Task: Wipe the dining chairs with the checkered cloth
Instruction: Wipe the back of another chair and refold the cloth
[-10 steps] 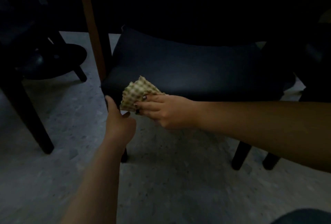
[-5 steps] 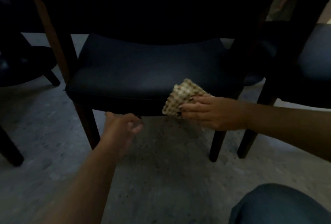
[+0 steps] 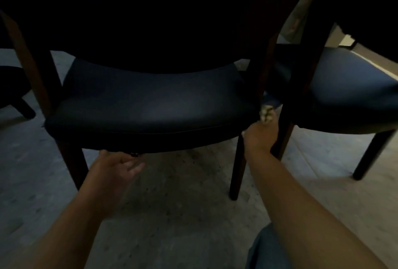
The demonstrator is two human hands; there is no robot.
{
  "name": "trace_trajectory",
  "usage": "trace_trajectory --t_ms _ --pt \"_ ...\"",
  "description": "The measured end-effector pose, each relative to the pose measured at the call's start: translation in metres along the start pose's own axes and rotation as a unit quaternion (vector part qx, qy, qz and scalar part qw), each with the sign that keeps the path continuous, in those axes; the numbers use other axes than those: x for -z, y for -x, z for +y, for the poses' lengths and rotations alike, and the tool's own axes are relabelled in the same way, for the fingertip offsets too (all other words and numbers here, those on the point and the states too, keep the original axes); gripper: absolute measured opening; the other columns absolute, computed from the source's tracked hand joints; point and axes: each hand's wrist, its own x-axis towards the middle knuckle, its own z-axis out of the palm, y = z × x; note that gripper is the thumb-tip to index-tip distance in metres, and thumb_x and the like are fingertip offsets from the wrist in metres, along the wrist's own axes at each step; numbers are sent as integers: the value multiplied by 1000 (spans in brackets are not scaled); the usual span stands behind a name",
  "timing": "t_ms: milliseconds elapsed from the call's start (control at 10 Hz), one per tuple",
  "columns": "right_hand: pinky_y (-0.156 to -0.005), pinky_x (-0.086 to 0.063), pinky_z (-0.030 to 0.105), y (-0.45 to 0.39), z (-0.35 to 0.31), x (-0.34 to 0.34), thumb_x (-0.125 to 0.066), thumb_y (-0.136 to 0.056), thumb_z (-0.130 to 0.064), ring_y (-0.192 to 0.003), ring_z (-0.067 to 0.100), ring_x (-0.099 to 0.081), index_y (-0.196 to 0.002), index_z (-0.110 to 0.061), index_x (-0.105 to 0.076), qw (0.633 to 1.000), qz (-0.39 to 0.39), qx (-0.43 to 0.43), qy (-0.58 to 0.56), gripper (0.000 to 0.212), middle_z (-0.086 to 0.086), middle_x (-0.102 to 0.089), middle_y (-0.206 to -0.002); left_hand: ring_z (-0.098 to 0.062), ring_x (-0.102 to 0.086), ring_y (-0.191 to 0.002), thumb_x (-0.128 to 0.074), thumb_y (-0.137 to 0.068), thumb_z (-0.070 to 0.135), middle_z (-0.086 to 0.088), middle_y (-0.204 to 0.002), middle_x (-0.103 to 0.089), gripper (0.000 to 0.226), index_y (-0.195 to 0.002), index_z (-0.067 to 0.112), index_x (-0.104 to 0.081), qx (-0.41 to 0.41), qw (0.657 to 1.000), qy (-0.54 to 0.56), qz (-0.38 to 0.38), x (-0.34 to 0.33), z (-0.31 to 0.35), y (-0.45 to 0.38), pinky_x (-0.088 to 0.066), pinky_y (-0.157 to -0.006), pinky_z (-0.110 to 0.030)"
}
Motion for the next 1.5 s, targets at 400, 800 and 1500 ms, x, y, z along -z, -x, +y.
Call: trace_trajectory --t_ms 400,800,1500 --pt "-115 -18 30 113 -9 -59 -41 -92 0 -139 24 -24 -152 -10 0 991 -26 -123 35 73 10 -10 -158 -28 -54 -125 -32 -85 -16 -15 -144 -46 82 -154 24 -14 -3 999 -38 -35 28 13 5 -38 -106 -48" --pt "-68 -56 34 215 -27 -51 -42 -94 -2 -75 20 -68 -86 -18 -70 923 -265 -218 -174 34 4 -72 -81 -32 -34 -139 -41 -100 23 -22 -145 -34 64 -155 21 -7 55 996 -34 -67 21 30 -2 -30 -113 -51" --pt "-97 -38 38 182 -110 -223 -44 -94 -6 -129 26 -38 -144 -8 -34 558 -425 615 360 51 8 -39 -145 -32 -35 -140 -33 -105 37 -7 -155 -32 54 -153 26 -14 -52 992 -79 84 31 37 -27 -29 -111 -52"
